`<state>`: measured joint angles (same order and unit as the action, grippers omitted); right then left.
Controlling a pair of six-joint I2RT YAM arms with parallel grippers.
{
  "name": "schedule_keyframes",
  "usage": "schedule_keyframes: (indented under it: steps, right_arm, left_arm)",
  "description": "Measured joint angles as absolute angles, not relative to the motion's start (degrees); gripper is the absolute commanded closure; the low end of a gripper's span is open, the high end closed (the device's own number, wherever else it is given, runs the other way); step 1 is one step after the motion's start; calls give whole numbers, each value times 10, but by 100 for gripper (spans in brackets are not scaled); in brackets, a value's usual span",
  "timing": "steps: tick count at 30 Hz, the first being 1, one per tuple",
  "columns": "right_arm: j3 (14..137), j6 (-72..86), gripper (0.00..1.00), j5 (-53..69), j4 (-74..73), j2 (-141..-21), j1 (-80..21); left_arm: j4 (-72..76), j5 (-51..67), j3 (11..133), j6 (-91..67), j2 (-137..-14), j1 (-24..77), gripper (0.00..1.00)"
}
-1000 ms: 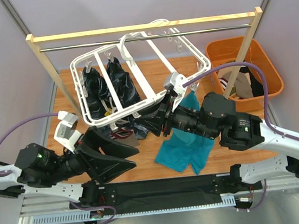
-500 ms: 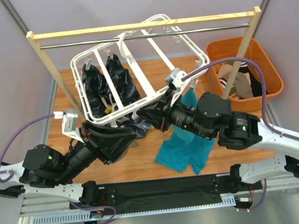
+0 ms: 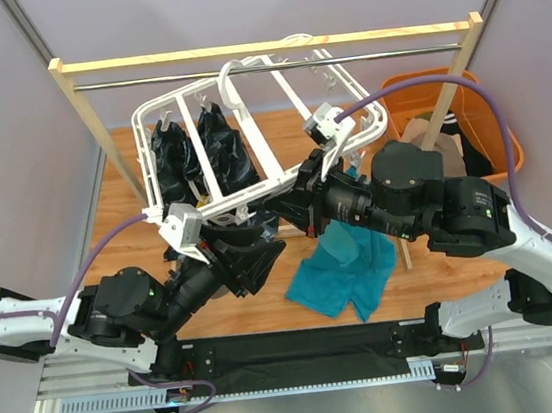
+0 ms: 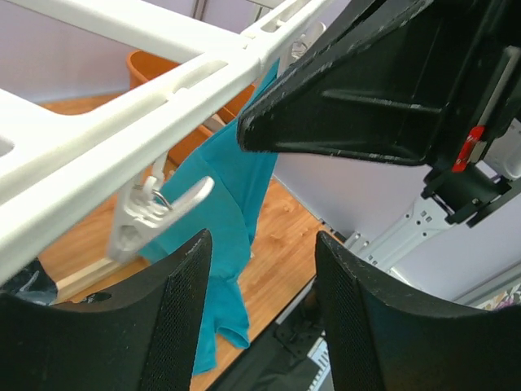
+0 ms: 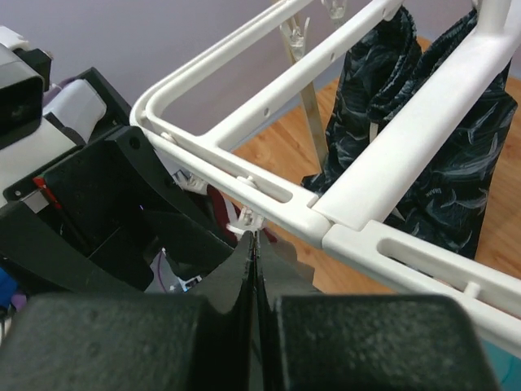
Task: Clip the socks to the hanger
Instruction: Open the clamp at the hanger.
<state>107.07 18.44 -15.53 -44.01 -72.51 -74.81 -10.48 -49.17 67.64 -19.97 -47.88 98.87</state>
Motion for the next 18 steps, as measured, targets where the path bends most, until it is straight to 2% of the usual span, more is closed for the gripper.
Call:
schedule_keyframes:
  steps: [2, 3, 8, 9, 13, 17, 18]
  right_arm:
    - [1078, 189, 99, -151, -457, -732, -748]
    - [1076, 192, 92, -148, -467, -734, -748]
    - [971, 197, 74, -128, -450, -690, -748]
    - [938, 194, 68, -124, -437, -673, -748]
    - [802, 164, 61, -118, -348, -608, -748]
    - [756, 136, 55, -114, -261, -599, -748]
    - [745, 128, 50, -112, -228, -599, -748]
  left_arm:
    - [-104, -495, 674, -200, -479, 989, 41]
    - [-103, -496, 672, -200, -475, 989, 43]
    - [-108, -498, 646, -208, -422, 989, 48]
    - [-112, -501, 641, -213, -411, 989, 48]
    - [-134, -523, 622, -237, -361, 989, 49]
    - [-156, -539, 614, -253, -332, 989, 49]
    - [-159, -543, 614, -256, -330, 989, 49]
